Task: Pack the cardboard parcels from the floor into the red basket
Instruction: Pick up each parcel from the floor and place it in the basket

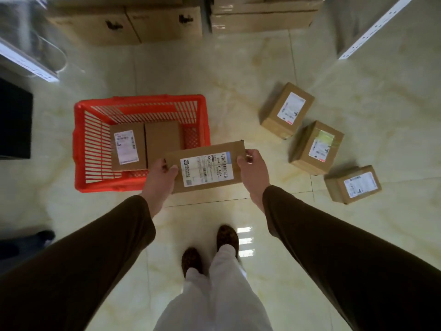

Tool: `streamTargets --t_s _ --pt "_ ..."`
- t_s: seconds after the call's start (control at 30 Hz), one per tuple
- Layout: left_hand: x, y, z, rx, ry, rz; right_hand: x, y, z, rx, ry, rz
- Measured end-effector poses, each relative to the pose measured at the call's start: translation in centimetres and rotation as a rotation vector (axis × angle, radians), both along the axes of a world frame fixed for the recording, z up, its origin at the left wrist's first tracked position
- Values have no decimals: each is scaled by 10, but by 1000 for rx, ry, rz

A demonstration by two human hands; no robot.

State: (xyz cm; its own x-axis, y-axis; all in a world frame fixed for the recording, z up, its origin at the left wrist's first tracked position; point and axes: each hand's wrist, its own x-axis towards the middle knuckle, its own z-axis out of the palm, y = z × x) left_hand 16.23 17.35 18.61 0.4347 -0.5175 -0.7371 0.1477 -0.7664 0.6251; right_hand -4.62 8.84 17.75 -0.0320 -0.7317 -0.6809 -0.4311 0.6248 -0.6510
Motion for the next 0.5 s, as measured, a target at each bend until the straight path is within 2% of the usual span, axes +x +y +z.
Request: streamTargets --t_s 0.33,0.5 --pt "98 2 -27 32 64 -10 107 -6 -28 -46 158 81" --pt "149 2 -37 36 96 1 153 -2 -46 -16 138 40"
